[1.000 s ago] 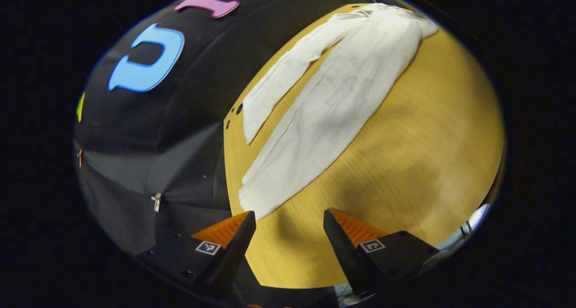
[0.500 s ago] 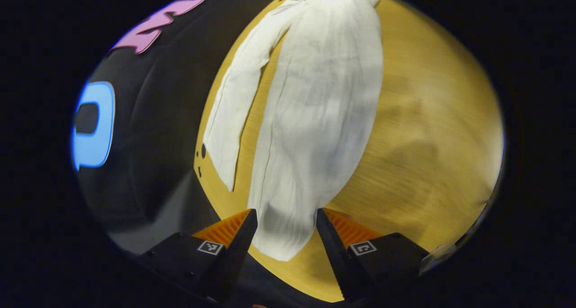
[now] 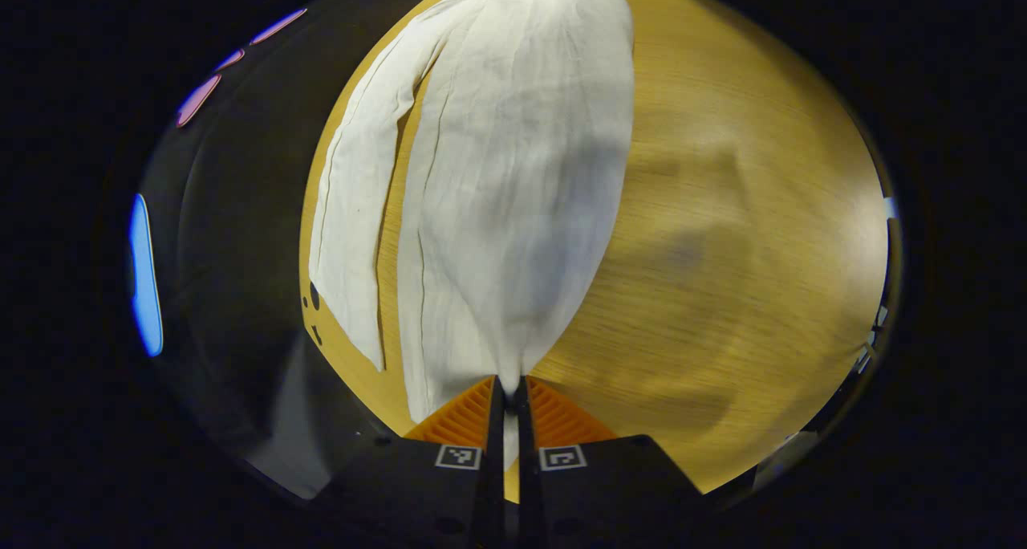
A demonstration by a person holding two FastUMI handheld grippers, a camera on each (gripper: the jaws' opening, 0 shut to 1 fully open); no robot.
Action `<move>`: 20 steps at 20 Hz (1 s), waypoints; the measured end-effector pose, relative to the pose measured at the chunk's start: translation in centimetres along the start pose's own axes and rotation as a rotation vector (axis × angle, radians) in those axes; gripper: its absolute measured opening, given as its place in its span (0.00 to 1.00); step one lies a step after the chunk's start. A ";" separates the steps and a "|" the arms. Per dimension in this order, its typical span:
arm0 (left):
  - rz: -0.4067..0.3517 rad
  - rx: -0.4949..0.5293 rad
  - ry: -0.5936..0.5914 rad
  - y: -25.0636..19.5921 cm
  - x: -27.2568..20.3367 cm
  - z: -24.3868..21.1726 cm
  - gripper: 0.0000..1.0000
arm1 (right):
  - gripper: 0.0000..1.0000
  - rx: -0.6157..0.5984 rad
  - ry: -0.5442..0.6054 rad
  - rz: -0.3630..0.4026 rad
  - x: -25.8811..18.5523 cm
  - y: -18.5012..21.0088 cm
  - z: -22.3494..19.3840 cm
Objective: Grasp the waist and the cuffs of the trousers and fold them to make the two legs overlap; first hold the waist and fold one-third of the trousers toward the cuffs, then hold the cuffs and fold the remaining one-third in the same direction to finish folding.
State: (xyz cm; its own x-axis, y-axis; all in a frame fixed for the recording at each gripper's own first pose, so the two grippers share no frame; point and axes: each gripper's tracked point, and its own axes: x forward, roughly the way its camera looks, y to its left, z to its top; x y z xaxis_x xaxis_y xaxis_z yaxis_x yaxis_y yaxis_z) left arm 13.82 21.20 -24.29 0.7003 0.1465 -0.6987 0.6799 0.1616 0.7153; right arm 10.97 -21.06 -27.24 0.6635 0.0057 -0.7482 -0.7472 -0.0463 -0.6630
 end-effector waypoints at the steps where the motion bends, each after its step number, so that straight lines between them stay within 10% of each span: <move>1: 0.015 -0.020 0.005 0.1 0.4 0.0 0.08 | 0.06 0.017 0.000 -0.002 0.1 -0.1 0.0; 20: 0.409 -0.853 -0.131 6.6 -4.7 2.4 0.05 | 0.06 0.772 -0.058 -0.193 -3.6 -9.9 0.5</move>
State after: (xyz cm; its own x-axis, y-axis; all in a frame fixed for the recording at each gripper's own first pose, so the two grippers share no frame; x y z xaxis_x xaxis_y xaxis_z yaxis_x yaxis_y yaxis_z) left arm 15.56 19.20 -16.21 0.9024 0.2478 -0.3525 0.0248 0.7869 0.6166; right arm 15.93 -20.14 -18.00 0.7965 -0.0043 -0.6047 -0.4488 0.6660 -0.5958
